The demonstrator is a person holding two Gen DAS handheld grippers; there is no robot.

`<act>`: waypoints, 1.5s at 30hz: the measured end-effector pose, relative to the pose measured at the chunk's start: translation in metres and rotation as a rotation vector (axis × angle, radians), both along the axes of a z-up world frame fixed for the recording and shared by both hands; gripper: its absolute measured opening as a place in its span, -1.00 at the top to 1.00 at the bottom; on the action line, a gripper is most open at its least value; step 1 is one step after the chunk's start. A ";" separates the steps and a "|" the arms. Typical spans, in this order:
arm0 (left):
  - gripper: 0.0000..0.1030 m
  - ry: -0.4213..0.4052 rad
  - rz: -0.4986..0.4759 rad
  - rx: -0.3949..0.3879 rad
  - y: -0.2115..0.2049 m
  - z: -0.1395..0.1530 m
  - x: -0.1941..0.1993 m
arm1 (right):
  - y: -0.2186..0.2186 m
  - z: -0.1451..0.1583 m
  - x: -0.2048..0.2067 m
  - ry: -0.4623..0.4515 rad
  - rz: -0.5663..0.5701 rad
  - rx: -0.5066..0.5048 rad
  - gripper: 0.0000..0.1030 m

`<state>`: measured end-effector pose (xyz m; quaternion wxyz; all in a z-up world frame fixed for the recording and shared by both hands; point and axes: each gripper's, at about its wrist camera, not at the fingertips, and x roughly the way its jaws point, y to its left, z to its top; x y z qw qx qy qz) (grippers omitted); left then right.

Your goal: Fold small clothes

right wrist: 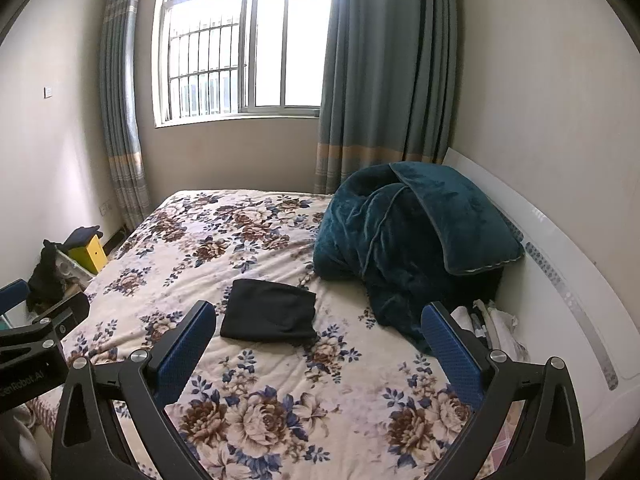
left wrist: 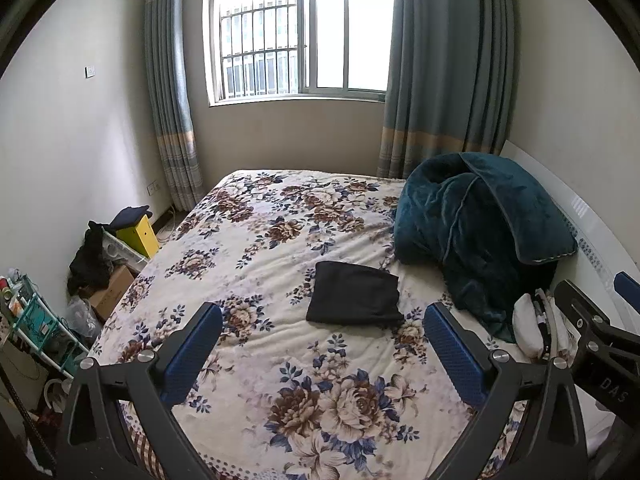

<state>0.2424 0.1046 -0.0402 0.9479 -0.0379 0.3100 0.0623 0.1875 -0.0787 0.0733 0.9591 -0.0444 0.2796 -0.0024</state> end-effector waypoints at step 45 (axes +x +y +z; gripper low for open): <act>-1.00 -0.006 0.009 0.004 -0.004 0.002 -0.008 | 0.009 -0.001 -0.013 -0.008 -0.018 0.014 -1.00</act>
